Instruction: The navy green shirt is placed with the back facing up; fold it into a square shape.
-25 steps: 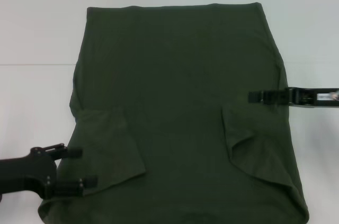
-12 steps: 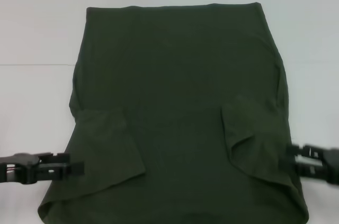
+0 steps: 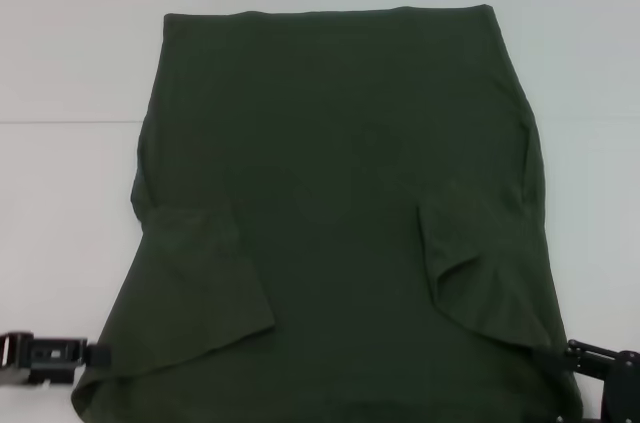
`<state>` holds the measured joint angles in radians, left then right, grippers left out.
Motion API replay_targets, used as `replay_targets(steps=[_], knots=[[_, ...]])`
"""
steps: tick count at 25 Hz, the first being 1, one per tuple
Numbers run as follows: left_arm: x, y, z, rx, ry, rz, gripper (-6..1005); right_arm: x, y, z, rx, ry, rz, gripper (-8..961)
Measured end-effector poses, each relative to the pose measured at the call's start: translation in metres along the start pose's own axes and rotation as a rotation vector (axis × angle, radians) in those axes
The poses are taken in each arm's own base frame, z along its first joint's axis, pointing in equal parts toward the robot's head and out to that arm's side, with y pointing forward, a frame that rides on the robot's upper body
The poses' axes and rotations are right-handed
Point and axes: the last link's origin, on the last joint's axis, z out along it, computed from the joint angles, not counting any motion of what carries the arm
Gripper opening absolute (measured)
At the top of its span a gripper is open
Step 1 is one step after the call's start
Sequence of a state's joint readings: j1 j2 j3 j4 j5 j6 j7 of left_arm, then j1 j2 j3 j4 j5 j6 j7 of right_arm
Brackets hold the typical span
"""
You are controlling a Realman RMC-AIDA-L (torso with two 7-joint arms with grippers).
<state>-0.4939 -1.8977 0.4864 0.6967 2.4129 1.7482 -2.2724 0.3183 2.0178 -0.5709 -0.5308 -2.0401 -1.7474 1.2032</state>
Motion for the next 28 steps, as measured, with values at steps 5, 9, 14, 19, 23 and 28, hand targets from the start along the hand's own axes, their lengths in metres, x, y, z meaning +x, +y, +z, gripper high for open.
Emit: replay_targets(steps=[5,9,14,19,23,28], knots=[[0.0,-0.005,0.001,0.055,-0.034,-0.109,936,-0.001,-0.002,0.005,-0.012,0.027,-0.027,879],[0.003,-0.011,0.003,0.114,-0.033,-0.152,936,-0.001,-0.002,0.006,-0.026,0.048,-0.066,878],[0.009,-0.012,0.008,0.162,-0.055,-0.171,936,0.0,-0.001,0.006,-0.035,0.058,-0.105,878],[0.011,-0.011,0.013,0.187,-0.076,-0.166,936,-0.001,-0.001,0.006,-0.037,0.057,-0.111,877],[0.012,-0.01,0.019,0.193,-0.081,-0.156,937,-0.002,-0.002,0.006,-0.034,0.053,-0.112,876],[0.011,-0.011,0.026,0.209,-0.093,-0.146,937,-0.004,-0.002,0.006,-0.037,0.049,-0.115,876]])
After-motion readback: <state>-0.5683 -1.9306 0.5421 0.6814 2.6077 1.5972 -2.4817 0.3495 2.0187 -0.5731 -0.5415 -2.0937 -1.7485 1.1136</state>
